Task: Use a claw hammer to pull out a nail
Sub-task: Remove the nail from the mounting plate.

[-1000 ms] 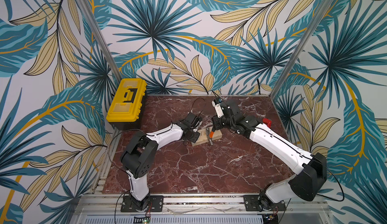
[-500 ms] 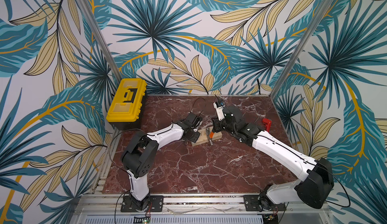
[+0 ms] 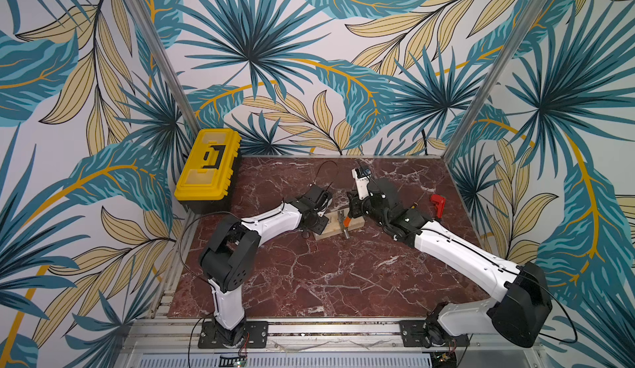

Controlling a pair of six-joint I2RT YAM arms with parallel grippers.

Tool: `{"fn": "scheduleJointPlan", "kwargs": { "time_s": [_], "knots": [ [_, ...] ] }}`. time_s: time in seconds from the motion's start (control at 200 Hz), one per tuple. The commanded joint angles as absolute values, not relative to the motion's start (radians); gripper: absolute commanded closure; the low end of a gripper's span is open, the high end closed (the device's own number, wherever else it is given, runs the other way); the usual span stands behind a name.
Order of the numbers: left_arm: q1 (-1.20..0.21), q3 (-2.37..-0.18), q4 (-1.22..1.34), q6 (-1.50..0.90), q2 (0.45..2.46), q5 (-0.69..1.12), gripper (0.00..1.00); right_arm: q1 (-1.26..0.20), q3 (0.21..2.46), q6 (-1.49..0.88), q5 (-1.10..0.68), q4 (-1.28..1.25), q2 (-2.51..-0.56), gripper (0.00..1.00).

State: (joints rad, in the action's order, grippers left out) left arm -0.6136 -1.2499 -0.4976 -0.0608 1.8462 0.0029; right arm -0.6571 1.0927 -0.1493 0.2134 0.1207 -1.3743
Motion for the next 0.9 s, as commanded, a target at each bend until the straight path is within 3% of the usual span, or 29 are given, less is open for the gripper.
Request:
{"fn": "scheduleJointPlan", "kwargs": {
  "time_s": [0.0, 0.891],
  "knots": [
    [-0.615, -1.206, -0.613, -0.081, 1.950, 0.025, 0.70, -0.663, 1.041, -0.151, 0.216, 0.153, -1.391, 1.00],
    [-0.615, -1.272, -0.659, -0.143, 1.997, 0.021, 0.70, -0.707, 0.963, -0.153, 0.272, 0.080, -1.392, 1.00]
  ]
}}
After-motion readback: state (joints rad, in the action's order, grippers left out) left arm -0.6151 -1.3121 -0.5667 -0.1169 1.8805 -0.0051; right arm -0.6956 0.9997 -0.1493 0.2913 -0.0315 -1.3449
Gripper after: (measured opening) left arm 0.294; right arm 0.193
